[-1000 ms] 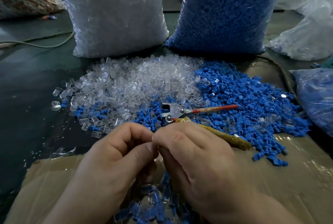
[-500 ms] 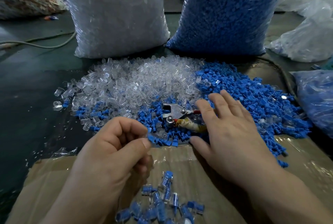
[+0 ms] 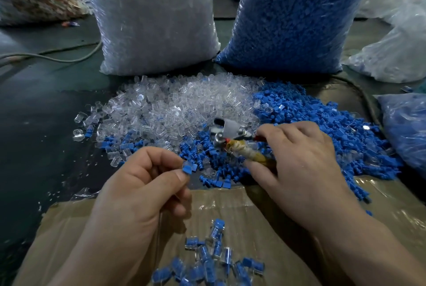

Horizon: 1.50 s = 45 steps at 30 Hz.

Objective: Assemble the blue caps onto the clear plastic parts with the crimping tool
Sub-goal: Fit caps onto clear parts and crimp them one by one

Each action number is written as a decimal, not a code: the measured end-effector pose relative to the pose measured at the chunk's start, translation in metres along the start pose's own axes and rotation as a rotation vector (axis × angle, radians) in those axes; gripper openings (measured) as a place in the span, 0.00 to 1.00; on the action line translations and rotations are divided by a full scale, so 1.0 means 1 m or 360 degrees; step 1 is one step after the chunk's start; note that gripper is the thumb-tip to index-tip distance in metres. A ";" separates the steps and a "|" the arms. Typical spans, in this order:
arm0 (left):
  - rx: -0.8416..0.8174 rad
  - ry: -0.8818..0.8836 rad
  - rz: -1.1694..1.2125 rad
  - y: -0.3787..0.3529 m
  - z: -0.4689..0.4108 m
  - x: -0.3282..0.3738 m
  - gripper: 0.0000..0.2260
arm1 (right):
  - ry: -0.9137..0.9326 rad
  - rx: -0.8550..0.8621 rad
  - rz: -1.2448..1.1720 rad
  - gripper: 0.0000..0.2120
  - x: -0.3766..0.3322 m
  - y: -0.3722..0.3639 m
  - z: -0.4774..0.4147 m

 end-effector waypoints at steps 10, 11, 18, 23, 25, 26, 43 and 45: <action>0.0050 -0.0149 -0.0001 -0.001 0.003 0.015 0.05 | 0.0500 0.0116 -0.0112 0.26 -0.035 0.012 0.031; 0.0030 -0.0174 -0.0033 -0.001 0.003 0.016 0.05 | 0.0508 0.0081 -0.0134 0.26 -0.035 0.010 0.031; 0.0013 -0.0284 -0.0131 -0.002 0.004 0.022 0.07 | 0.0539 0.0012 -0.0236 0.27 -0.032 0.004 0.029; -0.0006 -0.0352 -0.0261 -0.006 0.007 0.030 0.08 | 0.0585 -0.0001 -0.0196 0.28 -0.035 0.003 0.029; -0.0018 -0.0334 -0.0260 -0.007 0.009 0.030 0.08 | 0.0613 0.0025 -0.0162 0.28 -0.037 0.005 0.029; -0.0026 -0.0318 -0.0261 -0.008 0.010 0.031 0.09 | 0.0622 0.0033 -0.0153 0.28 -0.038 0.006 0.029; 0.0148 -0.0084 -0.0473 0.011 0.006 0.014 0.12 | 0.0300 0.0076 0.0106 0.33 -0.016 0.006 0.014; 0.0052 0.0016 -0.0539 0.004 0.005 0.005 0.09 | 0.0249 0.0029 0.0188 0.33 -0.015 0.004 0.008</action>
Point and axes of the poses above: each hand's wrist, its own z-axis away from the middle knuckle, its own y-axis out of the back of the hand, x = y × z, the point moved 9 cm from there along -z, towards the middle knuckle, and after that the axes turned 13 degrees about -x, right-handed, at the moved point
